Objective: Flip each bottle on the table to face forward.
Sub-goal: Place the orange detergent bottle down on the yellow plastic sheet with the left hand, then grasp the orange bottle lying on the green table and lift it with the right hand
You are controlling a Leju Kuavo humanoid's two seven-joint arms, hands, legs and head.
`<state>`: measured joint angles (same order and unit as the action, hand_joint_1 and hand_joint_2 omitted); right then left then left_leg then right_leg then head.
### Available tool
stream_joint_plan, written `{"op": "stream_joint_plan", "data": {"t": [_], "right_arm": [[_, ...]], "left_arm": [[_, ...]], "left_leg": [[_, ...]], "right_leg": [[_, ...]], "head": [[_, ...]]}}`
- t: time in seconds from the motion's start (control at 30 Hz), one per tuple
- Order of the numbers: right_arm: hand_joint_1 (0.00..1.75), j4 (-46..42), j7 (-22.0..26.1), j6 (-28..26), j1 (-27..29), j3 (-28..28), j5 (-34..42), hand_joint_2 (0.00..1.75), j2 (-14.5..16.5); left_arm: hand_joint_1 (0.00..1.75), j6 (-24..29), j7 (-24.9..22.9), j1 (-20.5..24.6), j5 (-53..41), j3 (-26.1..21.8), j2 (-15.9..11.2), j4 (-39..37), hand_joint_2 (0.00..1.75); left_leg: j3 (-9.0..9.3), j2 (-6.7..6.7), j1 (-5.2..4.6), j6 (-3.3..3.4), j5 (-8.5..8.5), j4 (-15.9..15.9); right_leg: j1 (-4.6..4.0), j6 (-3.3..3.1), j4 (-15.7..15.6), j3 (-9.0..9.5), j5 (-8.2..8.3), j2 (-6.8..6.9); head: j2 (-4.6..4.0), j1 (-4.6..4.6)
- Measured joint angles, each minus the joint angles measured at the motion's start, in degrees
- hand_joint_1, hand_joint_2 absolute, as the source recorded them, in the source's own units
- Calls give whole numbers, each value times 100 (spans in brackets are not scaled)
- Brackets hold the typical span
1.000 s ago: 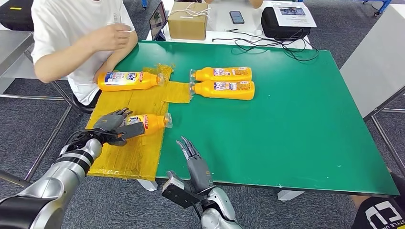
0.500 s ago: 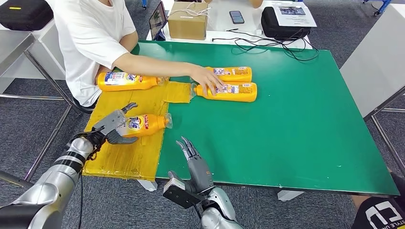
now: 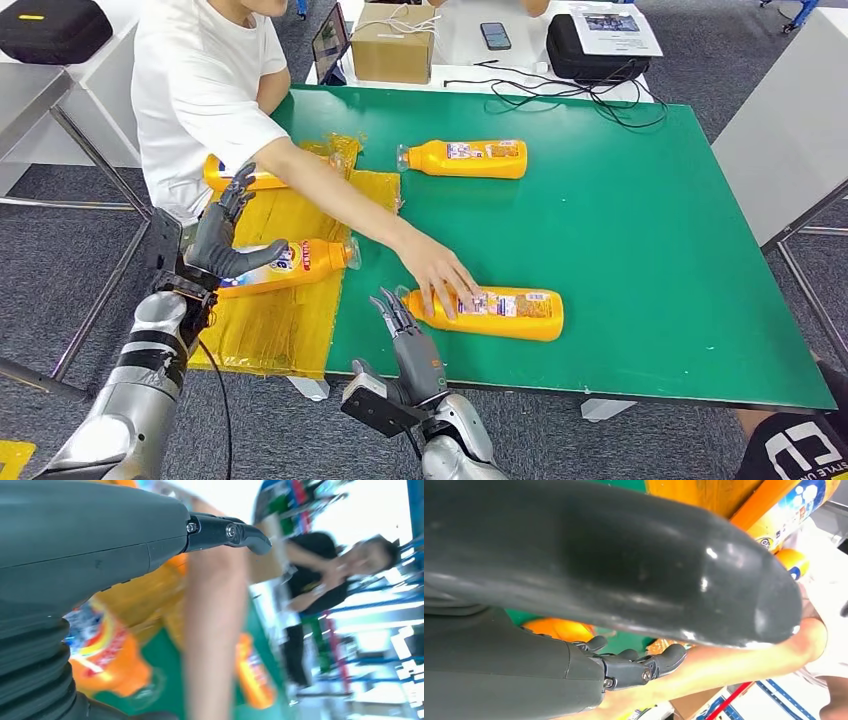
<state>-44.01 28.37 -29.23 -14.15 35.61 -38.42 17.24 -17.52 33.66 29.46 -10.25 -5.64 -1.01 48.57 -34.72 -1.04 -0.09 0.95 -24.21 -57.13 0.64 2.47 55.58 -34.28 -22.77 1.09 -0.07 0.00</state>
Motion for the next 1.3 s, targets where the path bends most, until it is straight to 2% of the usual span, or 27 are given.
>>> {"op": "stream_joint_plan", "data": {"t": [0.2,0.27,0.3,0.37,0.43,0.5,0.67,0.9,1.03,1.13,1.3], "right_arm": [[0,-21,-114,-33,1,0,-118,0,-5],[0,-55,-311,-273,6,0,-418,0,-24],[0,-107,-526,-472,16,-9,-765,0,-53],[0,-381,-1152,-841,99,-124,-1970,0,-158],[0,-834,-1737,-1005,244,-423,-3398,0,-304],[0,-1281,-2032,-1044,394,-765,-4182,0,-445],[0,-2099,-2229,-1046,708,-1315,-4433,0,-681],[0,-2528,-2382,-1047,875,-1540,-4501,0,-805],[0,-2556,-2516,-1046,874,-1640,-4483,175,-868],[0,-2484,-2713,-964,811,-1708,-4418,175,-945],[0,-1967,-3050,-255,553,-1725,-4224,175,-1097]], "left_arm": [[0,184,4,-260,206,-109,198,723,175],[0,230,-6,-322,298,-135,237,868,175],[0,249,-27,-365,364,-153,259,947,175],[0,289,-125,-491,533,-192,314,1148,175],[0,311,-266,-652,721,-228,369,1390,175],[0,307,-379,-809,852,-255,410,1622,175],[0,292,-481,-1069,965,-288,459,2020,175],[0,271,-527,-1184,1013,-297,506,2238,175],[0,260,-545,-1250,1032,-297,534,2324,175],[0,271,-549,-1316,1039,-295,539,2399,175],[0,259,-601,-1419,1029,-295,544,2479,175]], "left_leg": [[-2,1,-1,0,0,0],[-1,0,-1,0,0,0],[-1,0,-1,0,0,0],[0,0,-1,0,0,0],[-1,1,-2,1,-1,-1],[-2,2,-3,1,-2,-1],[-4,3,-4,1,-5,-1],[-2,2,-2,1,-5,0],[-2,1,-2,1,-4,0],[-4,2,-3,1,-5,0],[-4,2,-3,1,-5,0]], "right_leg": [[0,0,-1,-1,0,0],[0,0,-1,-1,0,0],[0,0,-1,-1,0,0],[1,0,-2,-1,0,0],[1,1,-2,-1,0,1],[3,1,-3,-1,0,1],[3,1,-4,-3,-1,0],[0,1,-3,-3,-1,-1],[1,1,-3,-2,0,-1],[2,1,-3,-1,0,-1],[2,2,-3,-1,0,0]], "head": [[0,0],[0,0],[0,0],[0,0],[0,0],[0,1],[0,-1],[0,-1],[0,0],[0,-1],[0,-2]]}}
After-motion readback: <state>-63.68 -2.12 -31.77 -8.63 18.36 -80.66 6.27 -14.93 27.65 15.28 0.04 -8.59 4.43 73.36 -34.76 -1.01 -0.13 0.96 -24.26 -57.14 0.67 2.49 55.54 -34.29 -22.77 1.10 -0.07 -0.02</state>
